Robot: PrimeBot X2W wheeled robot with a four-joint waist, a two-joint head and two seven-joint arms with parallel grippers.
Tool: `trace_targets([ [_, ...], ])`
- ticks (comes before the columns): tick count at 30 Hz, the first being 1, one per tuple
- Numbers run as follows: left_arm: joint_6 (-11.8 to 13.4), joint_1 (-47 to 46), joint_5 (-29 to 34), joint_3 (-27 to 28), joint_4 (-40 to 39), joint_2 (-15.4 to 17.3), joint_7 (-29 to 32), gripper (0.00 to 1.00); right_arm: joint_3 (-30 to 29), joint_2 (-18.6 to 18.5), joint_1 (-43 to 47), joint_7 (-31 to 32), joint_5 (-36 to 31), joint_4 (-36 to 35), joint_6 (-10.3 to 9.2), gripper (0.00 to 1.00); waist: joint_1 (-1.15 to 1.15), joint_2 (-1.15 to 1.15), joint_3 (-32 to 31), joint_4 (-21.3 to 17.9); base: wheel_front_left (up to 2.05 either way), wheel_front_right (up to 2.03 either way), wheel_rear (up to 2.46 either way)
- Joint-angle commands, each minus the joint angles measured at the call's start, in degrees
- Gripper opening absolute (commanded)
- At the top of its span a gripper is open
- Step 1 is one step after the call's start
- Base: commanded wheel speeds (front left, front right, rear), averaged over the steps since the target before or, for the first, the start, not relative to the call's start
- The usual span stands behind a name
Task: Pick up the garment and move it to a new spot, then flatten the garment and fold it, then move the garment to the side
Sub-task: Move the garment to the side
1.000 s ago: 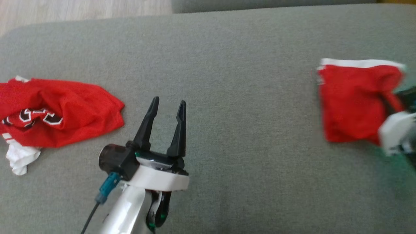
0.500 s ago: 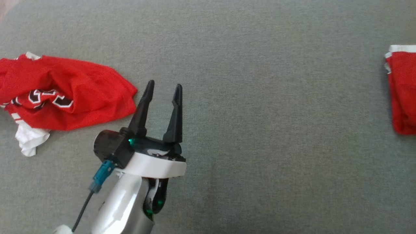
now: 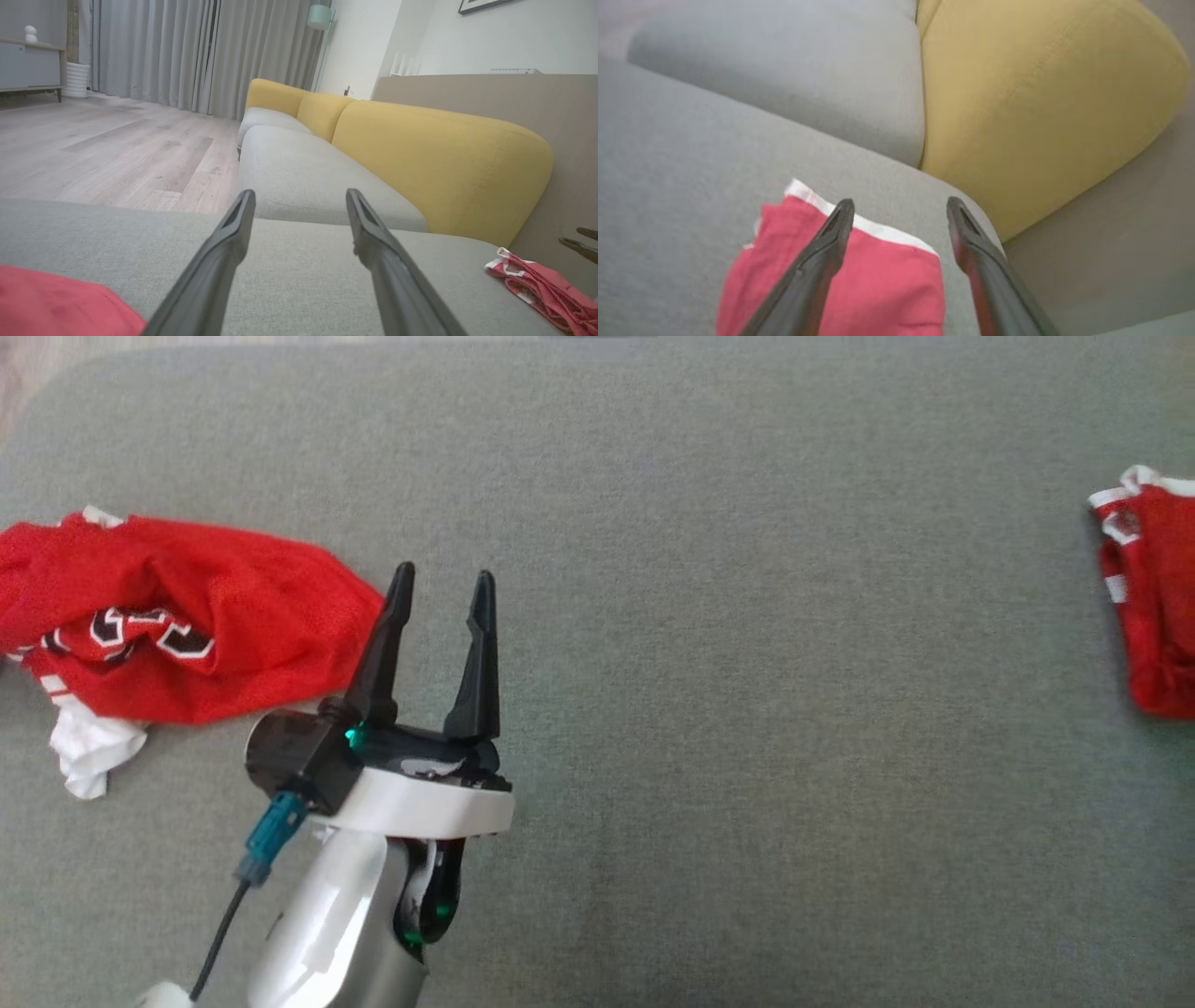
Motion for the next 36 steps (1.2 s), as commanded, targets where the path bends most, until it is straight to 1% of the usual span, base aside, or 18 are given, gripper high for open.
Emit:
trace_targets([
  [1, -0.1, -0.8, 0.6, 2.3, -1.7, 0.3, -0.4, 1.00, -0.3, 0.0, -0.6, -1.3, 0.3, -2.5, 0.39, 1.00, 0.00, 0.00, -1.4, -0.8, 0.00, 0.00, 0.00],
  [3, -0.1, -0.3, 0.8, 2.8, -1.8, 0.3, -0.4, 1.00, -1.6, 2.8, -0.5, -2.5, 1.2, -4.9, 0.39, 1.00, 0.00, 0.00, -2.7, -1.4, 0.00, 0.00, 0.00],
  [7, -0.2, 1.0, 1.2, 3.6, -2.3, 0.3, -0.4, 1.00, -3.6, 9.4, 1.0, -3.6, 3.8, -11.4, 0.39, 1.00, 0.00, 0.00, -5.2, -2.4, 0.00, 0.00, 0.00],
  [13, -0.4, 3.3, 1.7, 4.3, -2.3, 0.3, -0.4, 1.00, -5.8, 18.1, 5.4, -2.9, 5.7, -22.0, 0.39, 1.00, 0.00, 0.00, -9.0, -3.3, 0.00, 0.00, 0.00],
  [14, -0.4, 3.3, 1.7, 4.3, -2.3, 0.3, -0.4, 1.00, -5.8, 18.1, 5.4, -2.9, 5.7, -22.0, 0.39, 1.00, 0.00, 0.00, -9.0, -3.3, 0.00, 0.00, 0.00],
  [19, -0.5, 5.2, 2.0, 5.1, -2.7, 0.3, -0.4, 1.00, -7.5, 24.6, 10.0, -1.9, 5.5, -29.7, 0.39, 1.00, 0.00, 0.00, -11.0, -3.6, 0.00, 0.00, 0.00],
  [23, -0.5, 7.0, 1.1, 5.7, -2.8, 0.3, -0.4, 1.00, -8.6, 29.2, 15.0, -2.6, 3.6, -33.4, 0.39, 1.00, 0.00, 0.00, -11.7, -3.8, 0.00, 0.00, 0.00],
  [27, -0.4, 8.4, -0.6, 5.9, -2.3, 0.3, -0.4, 1.00, -10.3, 32.0, 21.5, -4.0, 0.1, -34.4, 0.39, 1.00, 0.00, 0.00, -12.2, -3.6, 0.00, 0.00, 0.00],
  [31, -0.8, 9.8, -0.3, 5.9, -1.8, 0.3, -0.4, 1.00, -11.9, 33.0, 26.8, -4.8, -0.7, -34.7, 0.39, 1.00, 0.00, 0.00, -12.5, -3.5, 0.00, 0.00, 0.00],
  [36, -1.2, 11.2, 0.6, 6.6, -1.4, 0.3, -0.4, 1.00, -10.4, 33.1, 30.5, -5.0, 2.0, -36.6, 0.39, 1.00, 0.00, 0.00, -12.7, -3.7, 0.00, 0.00, 0.00],
])
